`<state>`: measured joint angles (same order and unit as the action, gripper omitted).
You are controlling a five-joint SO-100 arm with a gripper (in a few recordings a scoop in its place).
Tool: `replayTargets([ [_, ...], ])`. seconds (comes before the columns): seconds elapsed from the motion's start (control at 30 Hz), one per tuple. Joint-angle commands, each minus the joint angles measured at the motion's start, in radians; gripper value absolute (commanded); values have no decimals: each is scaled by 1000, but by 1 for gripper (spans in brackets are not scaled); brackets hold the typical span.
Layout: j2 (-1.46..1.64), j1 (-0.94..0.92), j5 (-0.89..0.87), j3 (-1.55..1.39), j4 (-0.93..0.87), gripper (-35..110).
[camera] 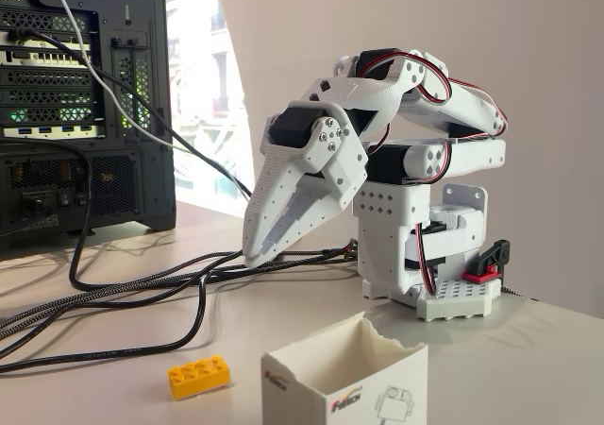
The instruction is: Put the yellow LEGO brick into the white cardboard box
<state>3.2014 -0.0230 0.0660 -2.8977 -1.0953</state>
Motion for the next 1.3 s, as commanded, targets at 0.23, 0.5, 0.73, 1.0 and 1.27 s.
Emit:
replayTargets([
  [0.23, 20, -26, 12, 2, -2, -9],
  [0.5, 20, -23, -17, 31, -12, -9],
  [0.73, 20, -41, -15, 69, -32, -9],
  [1.0, 20, -32, -26, 67, -14, -9],
  [1.27, -245, -38, -61, 298, -61, -9],
])
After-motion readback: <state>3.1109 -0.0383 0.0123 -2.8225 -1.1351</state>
